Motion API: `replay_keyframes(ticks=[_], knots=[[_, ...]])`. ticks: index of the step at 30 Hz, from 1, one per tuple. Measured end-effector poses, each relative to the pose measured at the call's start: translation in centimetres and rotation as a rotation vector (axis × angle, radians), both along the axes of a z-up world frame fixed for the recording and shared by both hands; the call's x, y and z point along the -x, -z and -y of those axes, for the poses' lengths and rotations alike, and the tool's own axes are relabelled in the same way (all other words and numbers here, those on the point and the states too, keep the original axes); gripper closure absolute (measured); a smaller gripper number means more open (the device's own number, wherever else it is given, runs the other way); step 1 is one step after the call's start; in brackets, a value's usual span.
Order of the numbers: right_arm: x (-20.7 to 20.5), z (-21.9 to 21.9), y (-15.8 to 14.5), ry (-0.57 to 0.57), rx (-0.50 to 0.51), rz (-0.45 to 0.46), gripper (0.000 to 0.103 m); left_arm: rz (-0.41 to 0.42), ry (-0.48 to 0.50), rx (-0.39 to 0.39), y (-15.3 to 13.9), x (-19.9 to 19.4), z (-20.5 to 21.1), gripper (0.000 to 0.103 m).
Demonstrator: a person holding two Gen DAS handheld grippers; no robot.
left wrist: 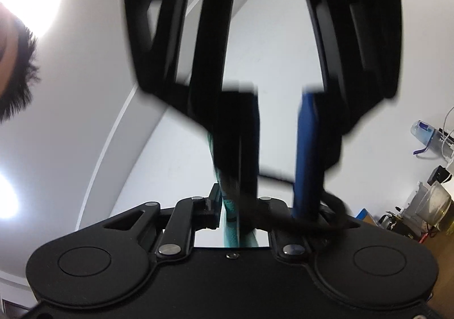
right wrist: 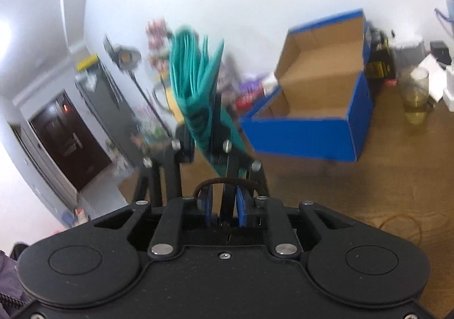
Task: Fold shopping bag
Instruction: 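Loop the black rubber band over the bag strip with the right gripper while the left gripper holds it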
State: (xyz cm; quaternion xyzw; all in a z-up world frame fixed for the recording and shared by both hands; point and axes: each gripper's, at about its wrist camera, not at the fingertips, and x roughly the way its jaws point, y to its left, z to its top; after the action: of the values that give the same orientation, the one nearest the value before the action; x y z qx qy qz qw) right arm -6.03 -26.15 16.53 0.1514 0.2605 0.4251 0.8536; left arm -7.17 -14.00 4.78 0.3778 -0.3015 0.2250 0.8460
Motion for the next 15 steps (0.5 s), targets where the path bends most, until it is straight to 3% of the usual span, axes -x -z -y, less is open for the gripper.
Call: replay_keyframes(ticks=[3,7,11,15], knots=[[0.7,1.8,0.9,0.043,-0.130,0.094,0.079,-0.059,0.038,-0.018,0.0,0.1,0.1,0.089],[0.7,3.3,2.6,0.073,-0.270,0.133,0.071,-0.114,0.086,-0.038,0.5,0.6,0.4,0.089],[0.0,4.1,4.3,0.118,-0.349,0.114,0.069,-0.127,0.099,-0.101,1.6,1.8,1.1,0.089],[-0.7,4.4,5.5,0.102,-0.364,0.080,0.067,-0.185,0.136,-0.221,4.3,4.4,2.1,0.089]])
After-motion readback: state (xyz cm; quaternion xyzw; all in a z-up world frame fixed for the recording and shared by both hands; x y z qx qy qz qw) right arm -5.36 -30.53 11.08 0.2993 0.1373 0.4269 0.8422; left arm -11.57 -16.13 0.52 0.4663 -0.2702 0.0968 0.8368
